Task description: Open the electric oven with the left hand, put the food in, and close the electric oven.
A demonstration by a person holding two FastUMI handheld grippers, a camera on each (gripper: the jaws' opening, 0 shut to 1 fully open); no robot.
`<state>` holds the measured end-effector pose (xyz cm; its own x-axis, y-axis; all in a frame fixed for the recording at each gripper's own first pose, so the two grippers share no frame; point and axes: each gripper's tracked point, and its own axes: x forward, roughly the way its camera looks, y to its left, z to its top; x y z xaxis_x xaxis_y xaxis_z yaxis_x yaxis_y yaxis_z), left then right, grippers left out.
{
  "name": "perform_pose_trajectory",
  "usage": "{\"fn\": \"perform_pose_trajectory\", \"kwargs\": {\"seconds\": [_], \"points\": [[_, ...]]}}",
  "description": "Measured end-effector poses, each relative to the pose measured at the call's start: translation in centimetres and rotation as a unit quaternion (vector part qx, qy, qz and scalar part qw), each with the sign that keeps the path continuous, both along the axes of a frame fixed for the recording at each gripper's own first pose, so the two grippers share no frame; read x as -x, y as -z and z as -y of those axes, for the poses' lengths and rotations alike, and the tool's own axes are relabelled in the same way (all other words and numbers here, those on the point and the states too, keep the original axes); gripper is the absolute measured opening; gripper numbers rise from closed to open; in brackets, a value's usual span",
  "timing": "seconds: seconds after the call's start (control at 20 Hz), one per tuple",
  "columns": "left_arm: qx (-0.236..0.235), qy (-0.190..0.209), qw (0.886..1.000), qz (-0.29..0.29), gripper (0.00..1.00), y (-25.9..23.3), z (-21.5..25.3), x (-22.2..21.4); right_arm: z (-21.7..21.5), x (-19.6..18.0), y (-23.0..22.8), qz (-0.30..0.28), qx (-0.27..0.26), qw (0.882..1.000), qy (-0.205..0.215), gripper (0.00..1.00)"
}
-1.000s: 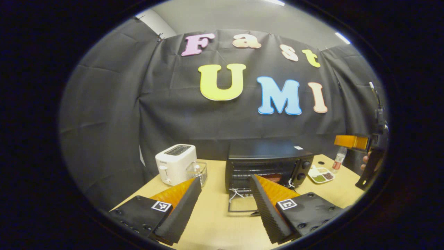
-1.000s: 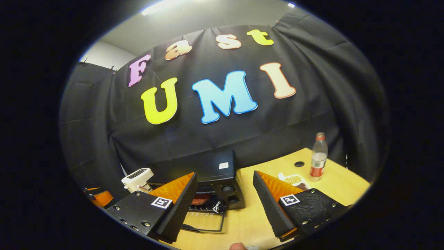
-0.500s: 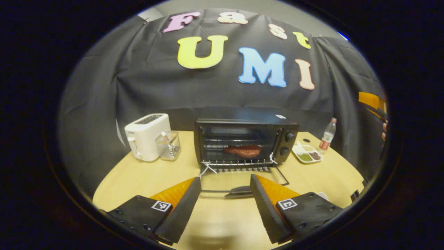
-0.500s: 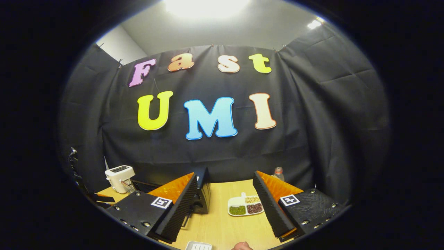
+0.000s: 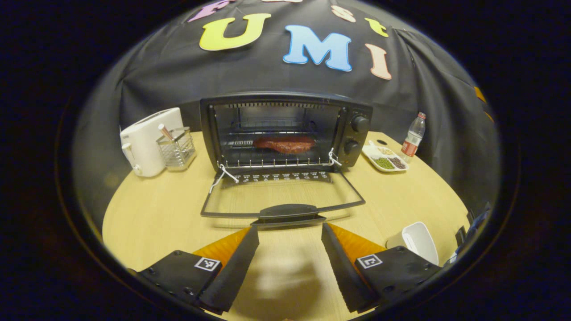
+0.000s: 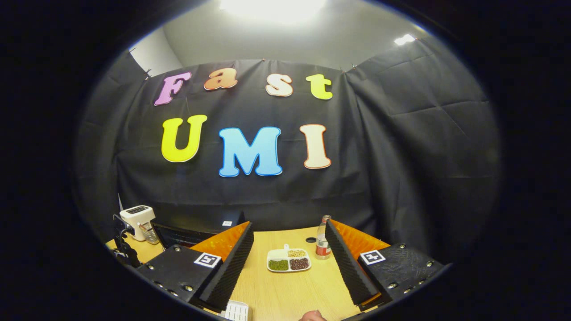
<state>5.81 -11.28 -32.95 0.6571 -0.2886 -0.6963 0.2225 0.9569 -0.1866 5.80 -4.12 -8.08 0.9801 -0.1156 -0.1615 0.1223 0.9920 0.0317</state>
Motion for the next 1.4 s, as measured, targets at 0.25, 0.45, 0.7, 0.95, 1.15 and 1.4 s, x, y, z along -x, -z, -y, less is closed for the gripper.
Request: {"fn": "perform_pose_trajectory", "kwargs": {"seconds": [0.25,0.45,0.7,0.95,1.15,1.4], "points": [[0.003,-0.003,0.999,-0.04,1.0,2.9,0.3,-0.3,1.3,0.9,0.0,-0.003,0.003,1.0,0.023,0.97],[-0.011,-0.005,0.999,-0.045,1.0,4.5,0.1,-1.3,1.0,0.9,0.2,-0.007,0.0,1.0,0.029,0.97],[-0.028,-0.008,0.998,-0.048,0.93,5.3,-0.2,-1.6,1.1,0.5,0.1,-0.006,0.005,1.0,0.028,0.98],[-0.018,-0.019,0.999,-0.047,0.98,4.7,-0.2,-1.8,0.6,0.1,-0.1,-0.003,0.004,1.0,0.018,0.98],[-0.019,-0.017,0.999,-0.029,1.0,3.4,-0.3,-1.7,0.1,-0.1,0.2,-0.002,0.0,1.0,0.01,0.98],[-0.018,-0.019,1.0,-0.004,1.0,1.5,-0.5,-1.8,-0.1,-0.1,0.2,0.001,0.001,1.0,0.004,0.98]]}}
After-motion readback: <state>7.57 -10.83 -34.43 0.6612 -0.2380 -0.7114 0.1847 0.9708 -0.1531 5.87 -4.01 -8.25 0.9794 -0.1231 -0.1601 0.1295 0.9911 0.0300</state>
